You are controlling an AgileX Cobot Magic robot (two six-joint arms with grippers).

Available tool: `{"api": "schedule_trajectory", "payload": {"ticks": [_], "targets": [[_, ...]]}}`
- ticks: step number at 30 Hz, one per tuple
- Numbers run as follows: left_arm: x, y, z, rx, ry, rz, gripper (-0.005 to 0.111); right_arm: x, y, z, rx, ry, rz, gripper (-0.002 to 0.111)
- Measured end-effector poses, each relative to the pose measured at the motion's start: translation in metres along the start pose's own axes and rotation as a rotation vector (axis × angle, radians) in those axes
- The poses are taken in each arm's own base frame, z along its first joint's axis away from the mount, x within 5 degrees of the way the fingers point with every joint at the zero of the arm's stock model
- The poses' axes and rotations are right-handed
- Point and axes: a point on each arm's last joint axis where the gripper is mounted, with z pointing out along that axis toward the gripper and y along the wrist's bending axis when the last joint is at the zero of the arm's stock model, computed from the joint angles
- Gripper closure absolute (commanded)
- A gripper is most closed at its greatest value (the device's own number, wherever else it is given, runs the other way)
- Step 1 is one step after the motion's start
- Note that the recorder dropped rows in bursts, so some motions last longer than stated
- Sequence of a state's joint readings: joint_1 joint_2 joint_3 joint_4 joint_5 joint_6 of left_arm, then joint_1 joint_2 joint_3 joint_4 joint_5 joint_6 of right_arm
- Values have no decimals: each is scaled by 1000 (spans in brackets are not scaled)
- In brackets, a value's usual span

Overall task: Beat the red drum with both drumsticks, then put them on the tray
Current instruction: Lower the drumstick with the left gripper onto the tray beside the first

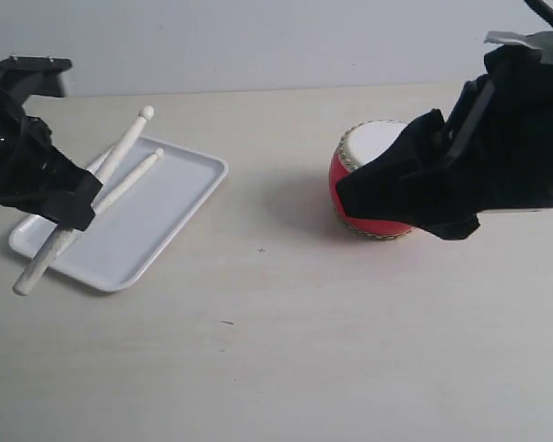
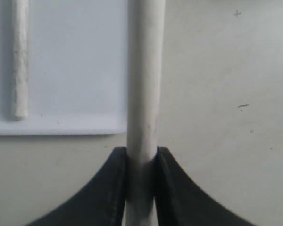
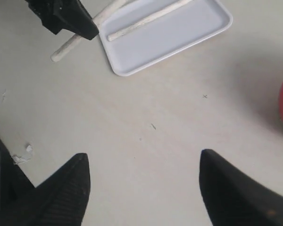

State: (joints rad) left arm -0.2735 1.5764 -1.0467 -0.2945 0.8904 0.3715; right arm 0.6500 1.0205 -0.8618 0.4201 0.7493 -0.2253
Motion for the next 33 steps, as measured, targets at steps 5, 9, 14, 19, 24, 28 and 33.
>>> {"api": "schedule_trajectory", "payload": {"ticks": [5,9,14,19,24,28,33], "targets": [[-23,10,25,-33,34,37,107,1,0,0,1,12,5,45],[-43,26,52,-106,22,51,107,5,1,0,-9,57,5,45],[-39,36,95,-101,102,9,107,7,1,0,-10,75,4,45],[-43,40,105,-118,58,9,107,7,1,0,-10,75,4,45],[-47,41,105,-132,14,12,107,7,1,0,-10,75,4,45],[-49,42,105,-140,-11,14,107,7,1,0,-10,75,4,45],[-49,43,111,-140,-5,14,107,7,1,0,-11,82,9,45]]}}
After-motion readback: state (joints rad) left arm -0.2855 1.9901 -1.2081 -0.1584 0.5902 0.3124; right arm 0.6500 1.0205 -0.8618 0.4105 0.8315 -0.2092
